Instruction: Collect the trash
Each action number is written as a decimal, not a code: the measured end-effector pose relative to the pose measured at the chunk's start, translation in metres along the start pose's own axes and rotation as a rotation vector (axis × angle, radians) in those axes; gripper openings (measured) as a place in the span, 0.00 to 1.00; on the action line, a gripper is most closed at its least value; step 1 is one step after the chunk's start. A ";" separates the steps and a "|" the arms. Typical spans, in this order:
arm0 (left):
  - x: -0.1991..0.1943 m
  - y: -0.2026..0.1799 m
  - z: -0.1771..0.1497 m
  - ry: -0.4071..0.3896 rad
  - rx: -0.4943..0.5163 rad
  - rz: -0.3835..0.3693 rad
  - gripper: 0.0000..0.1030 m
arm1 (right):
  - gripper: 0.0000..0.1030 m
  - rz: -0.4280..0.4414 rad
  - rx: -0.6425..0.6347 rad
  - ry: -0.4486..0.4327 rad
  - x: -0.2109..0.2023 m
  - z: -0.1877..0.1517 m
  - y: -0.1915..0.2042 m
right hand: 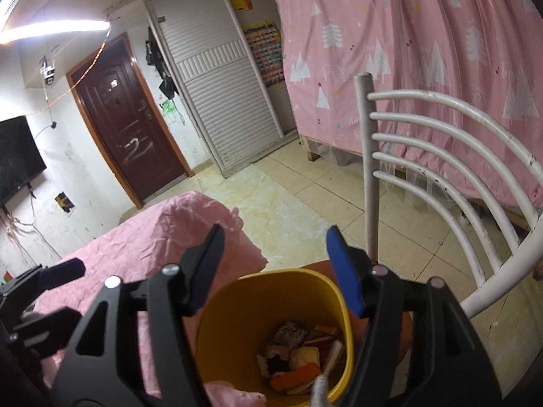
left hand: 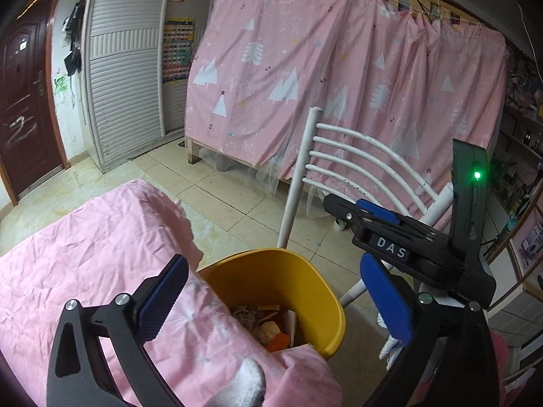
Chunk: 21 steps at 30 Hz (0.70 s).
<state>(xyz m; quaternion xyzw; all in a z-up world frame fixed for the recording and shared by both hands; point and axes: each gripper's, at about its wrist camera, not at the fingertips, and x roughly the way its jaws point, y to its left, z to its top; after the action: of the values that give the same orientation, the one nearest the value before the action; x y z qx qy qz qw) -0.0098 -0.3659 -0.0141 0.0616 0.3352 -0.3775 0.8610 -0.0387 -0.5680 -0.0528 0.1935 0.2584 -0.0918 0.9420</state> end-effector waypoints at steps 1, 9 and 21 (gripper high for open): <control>-0.003 0.003 0.000 -0.004 -0.004 0.003 0.89 | 0.61 0.003 -0.015 -0.001 -0.001 0.000 0.006; -0.039 0.034 -0.010 -0.057 -0.049 0.039 0.89 | 0.76 0.016 -0.073 -0.013 -0.010 -0.004 0.043; -0.101 0.097 -0.031 -0.133 -0.129 0.152 0.89 | 0.94 0.070 -0.204 -0.032 -0.013 -0.016 0.125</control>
<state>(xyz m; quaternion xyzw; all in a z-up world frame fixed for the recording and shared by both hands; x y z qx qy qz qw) -0.0088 -0.2249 0.0112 0.0062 0.2951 -0.2919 0.9098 -0.0231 -0.4467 -0.0191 0.1042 0.2443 -0.0351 0.9635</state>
